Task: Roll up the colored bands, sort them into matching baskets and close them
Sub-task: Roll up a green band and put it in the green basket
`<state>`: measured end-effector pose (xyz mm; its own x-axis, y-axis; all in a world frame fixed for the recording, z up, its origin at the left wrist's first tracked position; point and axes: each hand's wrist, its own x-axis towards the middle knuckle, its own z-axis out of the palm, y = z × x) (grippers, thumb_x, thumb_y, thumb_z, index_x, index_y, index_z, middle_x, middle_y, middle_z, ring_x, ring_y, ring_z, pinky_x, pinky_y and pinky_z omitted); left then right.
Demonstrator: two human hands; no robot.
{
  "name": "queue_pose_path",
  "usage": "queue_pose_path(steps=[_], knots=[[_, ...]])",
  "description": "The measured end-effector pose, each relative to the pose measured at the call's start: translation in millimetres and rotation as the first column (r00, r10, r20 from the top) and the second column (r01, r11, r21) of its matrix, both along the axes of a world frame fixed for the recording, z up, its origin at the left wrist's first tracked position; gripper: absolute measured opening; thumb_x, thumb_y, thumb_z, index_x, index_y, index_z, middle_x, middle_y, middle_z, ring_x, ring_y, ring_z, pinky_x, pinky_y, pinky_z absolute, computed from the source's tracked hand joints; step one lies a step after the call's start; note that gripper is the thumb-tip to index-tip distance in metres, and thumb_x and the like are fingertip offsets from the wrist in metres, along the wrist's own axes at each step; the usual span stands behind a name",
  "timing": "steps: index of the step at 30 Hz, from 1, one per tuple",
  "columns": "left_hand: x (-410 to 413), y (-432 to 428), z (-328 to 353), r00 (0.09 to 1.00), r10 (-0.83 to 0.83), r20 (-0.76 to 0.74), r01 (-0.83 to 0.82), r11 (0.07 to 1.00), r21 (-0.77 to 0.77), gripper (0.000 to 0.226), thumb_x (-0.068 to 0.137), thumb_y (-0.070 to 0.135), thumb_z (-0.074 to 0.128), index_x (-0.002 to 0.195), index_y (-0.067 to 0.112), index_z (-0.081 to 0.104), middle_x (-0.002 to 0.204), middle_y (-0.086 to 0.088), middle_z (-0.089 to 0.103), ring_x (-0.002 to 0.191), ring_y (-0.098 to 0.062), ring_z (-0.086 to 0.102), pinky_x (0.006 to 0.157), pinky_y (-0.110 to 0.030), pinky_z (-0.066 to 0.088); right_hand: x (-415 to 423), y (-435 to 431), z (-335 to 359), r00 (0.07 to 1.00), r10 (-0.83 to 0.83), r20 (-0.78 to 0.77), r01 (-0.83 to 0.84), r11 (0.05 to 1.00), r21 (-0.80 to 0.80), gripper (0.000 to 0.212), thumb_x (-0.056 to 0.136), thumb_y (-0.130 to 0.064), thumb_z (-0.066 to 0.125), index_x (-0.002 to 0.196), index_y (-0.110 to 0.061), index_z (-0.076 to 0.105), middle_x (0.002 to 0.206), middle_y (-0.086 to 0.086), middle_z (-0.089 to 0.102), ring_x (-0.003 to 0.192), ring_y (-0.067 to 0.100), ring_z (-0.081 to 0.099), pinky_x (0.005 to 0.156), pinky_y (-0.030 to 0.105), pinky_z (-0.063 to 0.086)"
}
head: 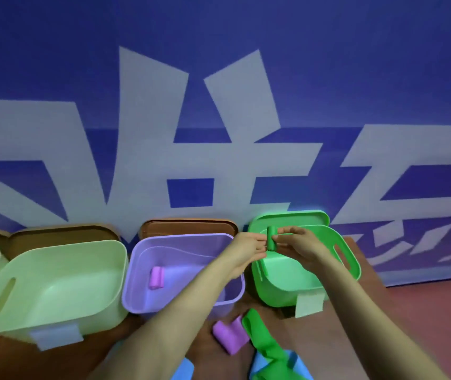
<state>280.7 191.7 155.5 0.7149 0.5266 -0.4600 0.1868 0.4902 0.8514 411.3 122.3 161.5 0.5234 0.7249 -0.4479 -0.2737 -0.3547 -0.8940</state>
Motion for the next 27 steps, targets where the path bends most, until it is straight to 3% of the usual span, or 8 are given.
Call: queue_pose_path(steps=[3,5,7,10,15,22,25,27], knots=[[44,-9,-10,0.995,-0.065,-0.07,0.06,0.995,-0.076,0.032,0.094,-0.01,0.039,0.073,0.013,0.045,0.068,-0.003,0.039,0.058,-0.006,0.043,0.069,-0.016,0.048,40,-8,-15,1.0,0.006,-0.004,-0.006,0.998,-0.068,0.022,0.085,0.01,0.06,0.079,-0.01,0.053,0.07,0.007,0.057,0.054,0.01,0.059,0.05,0.019,0.053],[66,-8,-14,0.988,-0.04,-0.146,0.021,0.991,-0.131,0.023,0.095,-0.005,0.042,0.081,0.012,0.048,0.07,-0.004,0.036,0.061,-0.009,0.041,0.084,-0.026,0.045,58,-6,-28,1.0,0.029,-0.007,-0.029,0.992,-0.124,0.023,0.085,0.011,0.059,0.077,-0.008,0.052,0.073,0.008,0.055,0.061,0.014,0.06,0.048,0.019,0.052],[79,-4,-17,0.986,-0.034,-0.162,0.004,0.983,-0.182,0.027,0.097,0.004,0.045,0.124,0.002,0.045,0.101,-0.013,0.051,0.094,-0.02,0.052,0.103,-0.038,0.037,69,2,-46,0.997,0.08,0.008,-0.077,0.975,-0.21,0.023,0.085,0.011,0.059,0.076,-0.009,0.052,0.077,0.009,0.056,0.067,0.018,0.059,0.051,0.022,0.055],[95,7,-29,0.963,-0.02,-0.269,-0.036,0.979,-0.2,0.054,0.097,0.01,0.047,0.144,0.0,0.023,0.155,-0.018,0.016,0.145,-0.028,0.012,0.115,-0.047,0.016,76,18,-74,0.973,0.221,0.06,-0.179,0.898,-0.401,0.02,0.086,0.008,0.06,0.075,-0.007,0.053,0.075,0.01,0.059,0.058,0.016,0.063,0.059,0.027,0.057],[116,14,-50,0.894,-0.024,-0.446,-0.051,0.987,-0.155,0.063,0.093,0.004,0.044,0.148,0.002,0.013,0.159,-0.015,0.004,0.146,-0.032,0.003,0.116,-0.046,0.007,73,39,-109,0.923,0.359,0.139,-0.211,0.775,-0.596,0.023,0.085,0.003,0.064,0.07,-0.003,0.048,0.045,0.007,0.056,0.039,0.013,0.058,0.045,0.024,0.053],[126,17,-74,0.835,-0.08,-0.545,-0.047,0.976,-0.215,0.072,0.09,0.007,0.045,0.15,0.002,0.004,0.159,-0.014,-0.005,0.146,-0.035,-0.004,0.116,-0.05,0.002,72,47,-129,0.829,0.517,0.213,-0.262,0.696,-0.669,0.027,0.089,-0.007,0.061,0.065,-0.007,0.049,0.098,0.011,0.07,0.072,0.016,0.068,0.074,0.025,0.055],[125,18,-78,0.832,-0.093,-0.546,-0.055,0.967,-0.247,0.074,0.09,0.009,0.045,0.15,0.003,0.003,0.159,-0.014,-0.006,0.146,-0.033,-0.005,0.117,-0.05,0.001,73,50,-136,0.838,0.505,0.209,-0.265,0.71,-0.653,0.01,0.086,-0.005,0.063,0.092,0.002,0.065,0.11,0.014,0.07,0.1,0.024,0.068,0.088,0.032,0.054],[123,19,-79,0.839,-0.097,-0.536,-0.058,0.963,-0.264,0.074,0.091,0.01,0.045,0.15,0.002,0.001,0.159,-0.014,-0.007,0.146,-0.033,-0.004,0.116,-0.05,0.001,74,52,-141,0.833,0.504,0.23,-0.244,0.707,-0.664,0.026,0.084,-0.006,0.066,0.108,0.003,0.064,0.107,0.012,0.07,0.101,0.024,0.068,0.087,0.033,0.055]])
